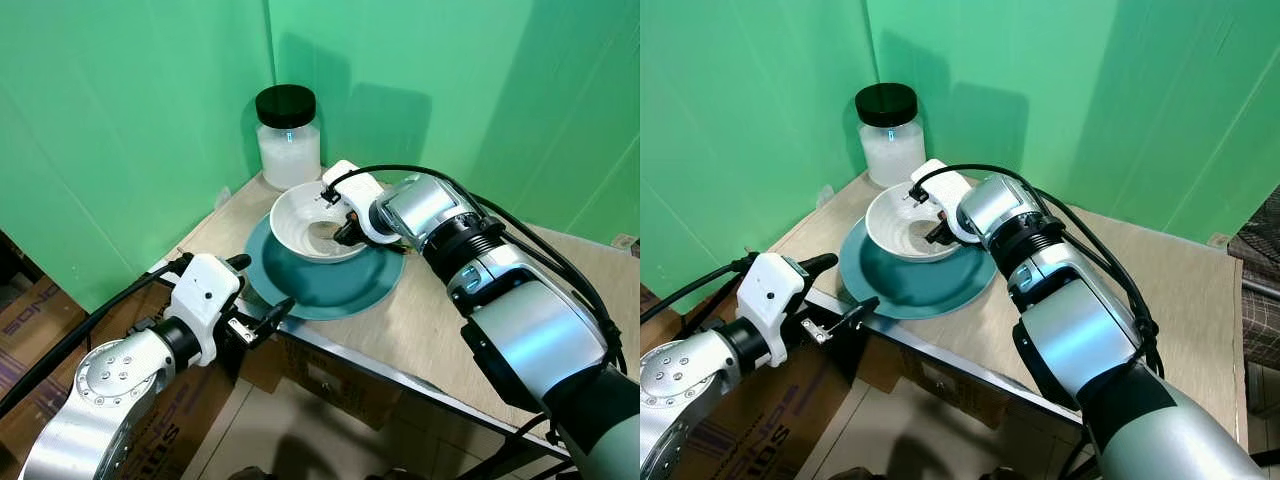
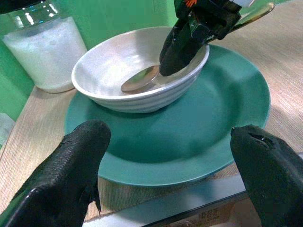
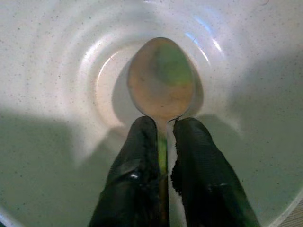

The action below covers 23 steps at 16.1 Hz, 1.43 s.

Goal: Setting the table

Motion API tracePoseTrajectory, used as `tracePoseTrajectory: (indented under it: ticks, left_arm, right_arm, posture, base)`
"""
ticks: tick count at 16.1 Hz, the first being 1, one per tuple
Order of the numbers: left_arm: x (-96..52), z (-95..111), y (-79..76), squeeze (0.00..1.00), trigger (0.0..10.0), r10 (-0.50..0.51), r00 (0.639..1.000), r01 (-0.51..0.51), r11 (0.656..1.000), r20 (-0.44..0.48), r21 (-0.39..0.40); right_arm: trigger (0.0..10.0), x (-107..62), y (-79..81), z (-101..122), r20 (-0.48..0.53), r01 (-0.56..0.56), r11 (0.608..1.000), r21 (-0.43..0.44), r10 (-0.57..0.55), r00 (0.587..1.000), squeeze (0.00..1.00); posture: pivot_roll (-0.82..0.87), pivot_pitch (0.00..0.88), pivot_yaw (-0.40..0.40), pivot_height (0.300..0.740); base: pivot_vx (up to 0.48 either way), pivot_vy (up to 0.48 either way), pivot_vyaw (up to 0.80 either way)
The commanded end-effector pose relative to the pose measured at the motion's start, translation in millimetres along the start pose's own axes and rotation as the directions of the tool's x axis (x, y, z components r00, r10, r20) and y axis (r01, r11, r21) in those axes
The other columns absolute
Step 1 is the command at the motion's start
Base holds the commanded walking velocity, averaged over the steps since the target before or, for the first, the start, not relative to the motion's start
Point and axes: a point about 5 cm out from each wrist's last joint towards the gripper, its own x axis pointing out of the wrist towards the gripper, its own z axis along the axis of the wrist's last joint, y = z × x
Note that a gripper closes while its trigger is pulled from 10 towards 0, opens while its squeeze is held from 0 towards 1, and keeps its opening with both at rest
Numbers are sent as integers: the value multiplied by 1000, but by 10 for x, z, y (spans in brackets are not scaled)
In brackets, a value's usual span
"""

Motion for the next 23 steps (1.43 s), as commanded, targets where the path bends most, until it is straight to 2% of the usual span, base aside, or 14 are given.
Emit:
tracePoseTrajectory:
  ticks: [1,8,11,12,14,15,17,18,19,20,21,22,23]
  left_arm:
    - [1,37,6,0,10000,2,1000,-2,1000,8,17]
    - [11,42,33,0,10000,10,1000,-10,1000,13,26]
    - [21,65,48,0,10000,10,1000,-11,999,22,37]
    - [22,80,56,0,10000,13,1000,-14,999,27,40]
    - [22,101,60,0,10000,19,999,-21,999,37,42]
    - [35,118,49,0,10000,26,998,-28,999,50,34]
    - [122,214,-71,0,10000,20,994,-21,1000,103,12]
    - [139,234,-88,0,10000,29,993,-30,1000,114,7]
    - [202,282,-117,0,10000,80,987,-78,997,142,-24]
    - [249,313,-133,0,10000,128,979,-122,991,160,-48]
    - [268,323,-136,0,10000,157,973,-149,987,169,-58]
    - [284,343,-142,0,10000,173,968,-164,984,182,-65]
    - [303,369,-134,0,10000,203,960,-189,978,194,-87]
  right_arm:
    - [0,-32,3,84,19,4,1000,-27,-4,1000,0]
    - [0,-69,15,164,69,-16,1000,-10,17,997,0]
    - [0,-278,-86,324,187,-28,997,68,15,982,0]
    - [0,-404,-141,374,259,-36,995,90,11,966,0]
    - [0,-615,-202,432,420,-75,988,134,12,907,0]
    - [0,-747,-238,436,530,-113,975,192,-6,848,0]
    - [0,-1043,-213,217,747,-129,954,272,-125,653,0]
    - [0,-1086,-191,144,762,-114,951,288,-156,629,0]
    - [10000,-1186,-154,-58,781,-37,936,351,-271,562,0]
    - [10000,-1320,-97,-224,810,-12,916,401,-349,471,0]
    - [10000,-1394,-49,-316,819,-46,896,442,-382,428,0]
    - [10000,-1461,16,-397,826,-56,889,454,-396,401,0]
    - [10000,-1505,105,-521,810,26,887,461,-432,396,0]
  posture:
    - [-43,57,26,740]
    - [-42,45,38,740]
    - [-33,36,36,740]
    - [-32,34,36,740]
    - [-32,30,39,740]
    - [-32,26,45,740]
    - [-34,19,57,740]
    - [-34,18,58,740]
    - [-38,16,60,740]
    - [-45,17,63,740]
    - [-47,16,64,740]
    - [-55,18,66,740]
    - [-59,17,66,740]
  base:
    - [0,0,0]
    - [0,0,0]
    - [0,0,0]
    - [0,0,0]
    - [0,0,0]
    - [0,0,0]
    - [0,0,0]
    - [0,0,0]
    - [0,0,0]
    - [0,0,0]
    - [0,0,0]
    - [0,0,0]
    - [0,0,0]
